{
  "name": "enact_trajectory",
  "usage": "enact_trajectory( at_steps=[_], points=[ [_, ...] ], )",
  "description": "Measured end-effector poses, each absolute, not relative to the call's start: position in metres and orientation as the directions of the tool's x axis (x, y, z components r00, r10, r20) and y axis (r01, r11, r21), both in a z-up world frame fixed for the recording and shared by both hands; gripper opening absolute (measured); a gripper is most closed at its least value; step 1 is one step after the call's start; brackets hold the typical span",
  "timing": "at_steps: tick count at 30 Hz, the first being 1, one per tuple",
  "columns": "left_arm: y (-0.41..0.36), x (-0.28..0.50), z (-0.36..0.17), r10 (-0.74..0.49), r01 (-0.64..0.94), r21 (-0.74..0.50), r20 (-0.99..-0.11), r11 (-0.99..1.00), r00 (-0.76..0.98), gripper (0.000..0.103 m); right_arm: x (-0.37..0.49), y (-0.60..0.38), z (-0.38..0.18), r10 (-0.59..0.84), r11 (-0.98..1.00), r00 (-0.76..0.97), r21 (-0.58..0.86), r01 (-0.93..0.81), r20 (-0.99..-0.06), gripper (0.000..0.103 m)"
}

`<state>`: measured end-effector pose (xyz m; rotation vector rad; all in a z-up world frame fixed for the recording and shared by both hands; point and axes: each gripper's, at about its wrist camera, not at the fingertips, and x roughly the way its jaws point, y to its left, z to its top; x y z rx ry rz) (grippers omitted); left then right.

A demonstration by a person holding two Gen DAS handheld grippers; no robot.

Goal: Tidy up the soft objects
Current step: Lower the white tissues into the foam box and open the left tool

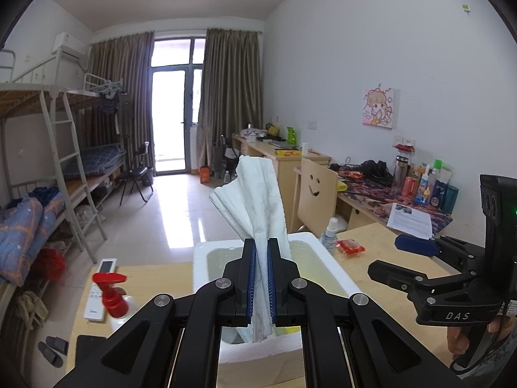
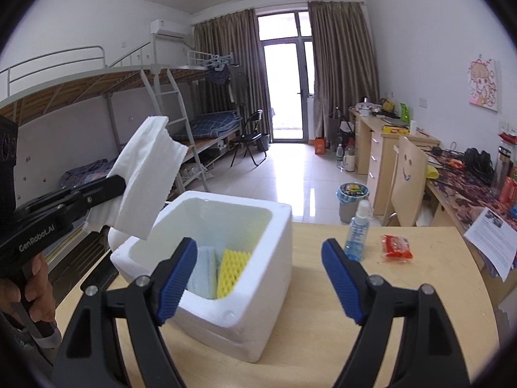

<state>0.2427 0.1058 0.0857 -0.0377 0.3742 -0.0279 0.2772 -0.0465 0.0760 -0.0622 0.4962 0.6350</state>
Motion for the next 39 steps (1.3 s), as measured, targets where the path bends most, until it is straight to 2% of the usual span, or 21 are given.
enact_trajectory(
  at_steps=[7,26,27,29,31,33,37,39],
  points=[
    [0.094,0.252,0.083,-0.072,0.063,-0.037,-0.386,0.997,0.919,0.007,0.273,-0.066,0.073,0.523,0.834,0.715,0.103,-0.543,-0.463,0.083],
    [0.092,0.271,0.072,-0.07,0.064,-0.028,-0.441,0.998,0.895,0.009,0.264,-0.083,0.07,0.492,0.857,0.743,0.104,-0.504,-0.454,0.084],
    [0.093,0.272,0.071,-0.068,0.06,-0.032,-0.443,0.998,0.894,0.014,0.264,-0.083,0.07,0.492,0.858,0.743,0.104,-0.504,-0.454,0.084],
    [0.095,0.273,0.071,-0.067,0.055,-0.04,-0.446,0.998,0.893,0.033,0.262,-0.083,0.071,0.489,0.858,0.746,0.098,-0.504,-0.453,0.084],
    [0.096,0.273,0.071,-0.045,0.028,-0.044,-0.44,0.999,0.897,0.075,0.261,-0.082,0.071,0.487,0.86,0.748,0.096,-0.501,-0.452,0.084],
    [0.098,0.271,0.072,-0.023,0.003,-0.05,-0.424,0.999,0.905,0.091,0.26,-0.083,0.071,0.485,0.861,0.749,0.097,-0.499,-0.451,0.084],
    [0.093,0.268,0.074,-0.019,0.003,-0.039,-0.41,0.999,0.912,0.095,0.259,-0.083,0.071,0.487,0.86,0.75,0.097,-0.501,-0.447,0.095],
    [0.091,0.266,0.075,-0.016,0.004,-0.03,-0.403,1.0,0.915,0.098,0.257,-0.085,0.072,0.495,0.857,0.75,0.105,-0.504,-0.438,0.096]
  ],
)
